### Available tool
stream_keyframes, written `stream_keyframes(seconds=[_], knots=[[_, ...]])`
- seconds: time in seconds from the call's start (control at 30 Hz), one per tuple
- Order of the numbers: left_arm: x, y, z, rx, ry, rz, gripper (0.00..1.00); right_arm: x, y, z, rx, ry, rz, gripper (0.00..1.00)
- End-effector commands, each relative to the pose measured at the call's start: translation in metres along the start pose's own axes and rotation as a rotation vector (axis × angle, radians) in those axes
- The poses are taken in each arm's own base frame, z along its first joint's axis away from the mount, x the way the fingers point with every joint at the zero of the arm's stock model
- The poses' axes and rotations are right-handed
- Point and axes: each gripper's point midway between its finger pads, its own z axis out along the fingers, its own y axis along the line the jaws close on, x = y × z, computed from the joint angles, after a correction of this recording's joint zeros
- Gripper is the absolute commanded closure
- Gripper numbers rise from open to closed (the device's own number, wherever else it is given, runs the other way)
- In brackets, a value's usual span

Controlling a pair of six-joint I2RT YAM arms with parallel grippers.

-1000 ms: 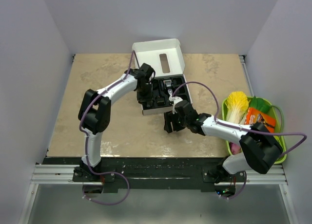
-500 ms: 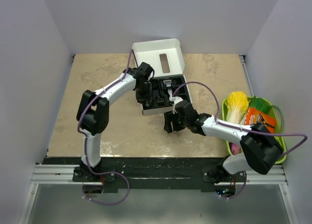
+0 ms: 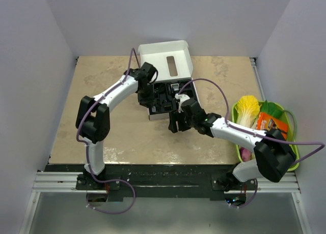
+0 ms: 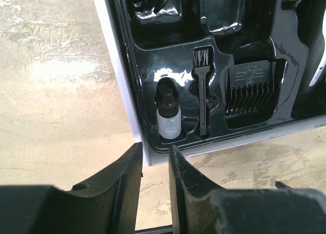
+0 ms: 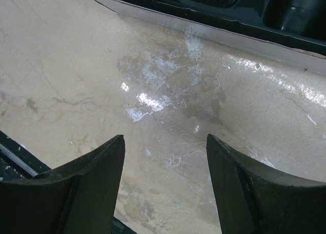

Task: Sort the hair-cutting tools

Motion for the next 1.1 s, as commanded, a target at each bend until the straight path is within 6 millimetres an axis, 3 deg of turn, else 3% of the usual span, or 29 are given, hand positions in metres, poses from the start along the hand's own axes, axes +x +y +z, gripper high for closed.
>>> stream_keyframes(seconds=[0.0, 0.1, 0.2, 0.3, 0.33, 0.37, 0.5, 0.77, 0.87, 1.07], knots=[[-0.018, 0.0, -0.034, 0.018, -0.107, 0.001, 0.69, -0.036, 0.009, -0.017, 0.001, -0.099, -0.004, 0.32], [-0.024, 0.004, -0.053, 0.016, -0.164, 0.0, 0.76, -0.054, 0.016, -0.015, -0.011, -0.127, -0.004, 0.35], [-0.024, 0.009, -0.07, 0.011, -0.213, 0.004, 0.87, -0.071, 0.024, -0.008, -0.02, -0.142, 0.003, 0.45], [-0.022, 0.016, -0.086, 0.012, -0.258, 0.018, 0.97, -0.093, 0.036, -0.003, -0.05, -0.166, 0.014, 0.68], [-0.023, 0.017, -0.089, 0.013, -0.278, 0.018, 0.98, -0.09, 0.037, 0.006, -0.048, -0.142, 0.014, 0.78], [-0.018, 0.022, -0.086, 0.007, -0.273, 0.019, 1.0, -0.102, 0.043, 0.006, -0.06, -0.158, 0.019, 0.83], [-0.011, 0.028, -0.105, 0.037, -0.341, 0.037, 1.0, -0.108, 0.048, 0.025, -0.065, -0.129, 0.03, 1.0], [0.011, 0.037, -0.132, 0.126, -0.453, 0.067, 1.0, -0.115, 0.059, 0.065, -0.08, -0.11, 0.057, 1.0], [0.015, 0.042, -0.14, 0.136, -0.49, 0.085, 1.0, -0.124, 0.067, 0.071, -0.085, -0.131, 0.056, 1.0], [0.025, 0.048, -0.139, 0.13, -0.485, 0.11, 1.0, -0.123, 0.07, 0.093, -0.056, -0.109, 0.057, 1.0]])
